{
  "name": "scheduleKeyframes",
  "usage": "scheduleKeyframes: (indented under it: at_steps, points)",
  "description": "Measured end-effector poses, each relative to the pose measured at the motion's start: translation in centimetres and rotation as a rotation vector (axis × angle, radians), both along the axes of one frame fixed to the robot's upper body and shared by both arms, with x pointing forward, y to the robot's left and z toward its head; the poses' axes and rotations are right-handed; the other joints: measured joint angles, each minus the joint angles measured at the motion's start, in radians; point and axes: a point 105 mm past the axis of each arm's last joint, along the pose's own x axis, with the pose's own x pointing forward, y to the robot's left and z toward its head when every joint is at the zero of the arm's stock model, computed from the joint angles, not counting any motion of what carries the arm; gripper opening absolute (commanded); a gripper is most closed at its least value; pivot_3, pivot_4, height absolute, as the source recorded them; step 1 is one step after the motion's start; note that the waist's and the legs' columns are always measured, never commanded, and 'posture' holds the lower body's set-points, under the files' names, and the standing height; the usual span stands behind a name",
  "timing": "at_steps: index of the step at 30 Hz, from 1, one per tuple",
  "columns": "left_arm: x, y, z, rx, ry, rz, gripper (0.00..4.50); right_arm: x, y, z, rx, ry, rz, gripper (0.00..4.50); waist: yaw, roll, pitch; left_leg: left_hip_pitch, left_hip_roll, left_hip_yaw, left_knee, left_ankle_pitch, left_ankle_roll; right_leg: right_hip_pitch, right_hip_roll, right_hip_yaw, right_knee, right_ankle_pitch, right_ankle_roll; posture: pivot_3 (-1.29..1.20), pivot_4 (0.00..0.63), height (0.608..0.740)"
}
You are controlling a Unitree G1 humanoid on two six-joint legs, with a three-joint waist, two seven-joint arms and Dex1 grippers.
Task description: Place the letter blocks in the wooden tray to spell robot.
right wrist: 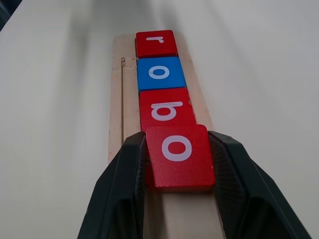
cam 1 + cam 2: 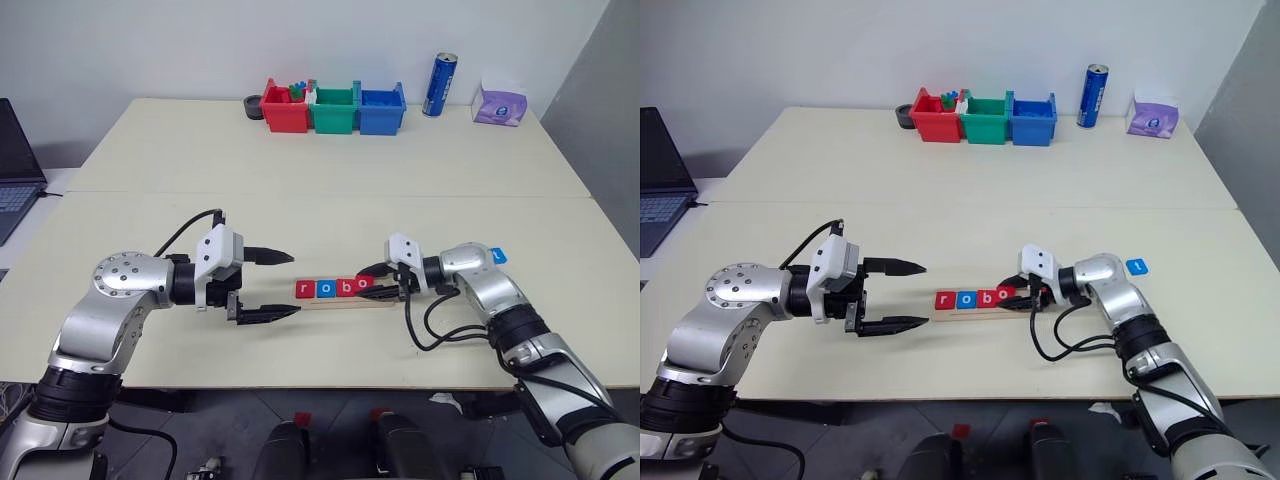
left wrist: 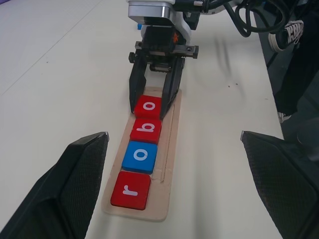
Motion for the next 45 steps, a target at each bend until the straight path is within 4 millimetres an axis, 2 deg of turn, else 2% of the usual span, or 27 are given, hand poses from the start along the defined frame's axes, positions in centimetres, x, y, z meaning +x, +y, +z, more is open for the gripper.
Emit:
scheduleKeyframes:
  at_steps: [19,27,28,33,36,41,45]
  points:
    - [0.3,0.1,0.2,0.005,-0.011,0.006,4.5,0.1,0.5,0.0,-0.012,-0.007,0.015,1.45,0.0,0.0,0.0,0.0,0.0,0.0,0.0,0.0,0.0,0.0,0.0,0.0,0.0,0.0,0.0,0.0,0.15,0.74]
    - [0.3,0.1,0.2,0.006,-0.012,0.009,4.5,-0.2,0.5,-0.1,-0.016,0.012,0.04,4.24,0.0,0.0,0.0,0.0,0.0,0.0,0.0,0.0,0.0,0.0,0.0,0.0,0.0,0.0,0.0,0.0,0.15,0.74]
    - [0.3,0.1,0.2,0.006,-0.012,0.009,4.5,-0.1,0.5,-0.1,-0.012,0.021,0.036,4.48,0.0,0.0,0.0,0.0,0.0,0.0,0.0,0.0,0.0,0.0,0.0,0.0,0.0,0.0,0.0,0.0,0.15,0.74]
    - [0.3,0.0,0.2,0.003,-0.012,0.008,4.5,0.3,-0.2,0.5,0.037,0.079,-0.027,4.48,0.0,0.0,0.0,0.0,0.0,0.0,0.0,0.0,0.0,0.0,0.0,0.0,0.0,0.0,0.0,0.0,0.15,0.74]
    - [0.3,0.0,0.1,0.0,-0.012,0.007,4.5,0.9,-1.0,1.6,0.065,0.073,-0.079,4.48,0.0,0.0,0.0,0.0,0.0,0.0,0.0,0.0,0.0,0.0,0.0,0.0,0.001,0.0,0.0,0.0,0.15,0.74]
    - [0.4,-0.5,0.2,-0.018,-0.02,0.012,4.5,2.1,-3.9,4.5,0.145,0.019,-0.269,4.48,0.003,0.0,0.0,-0.001,0.0,-0.001,0.0,0.0,0.0,0.0,-0.001,0.0,0.0,0.0,0.0,0.0,0.15,0.74]
    - [1.0,-2.4,0.7,-0.074,-0.06,0.022,4.5,2.0,-6.4,5.8,0.257,0.014,-0.51,4.48,0.008,0.0,0.0,-0.002,0.0,-0.003,0.0,0.0,0.0,0.0,-0.002,0.001,0.0,0.0,0.0,0.0,0.15,0.74]
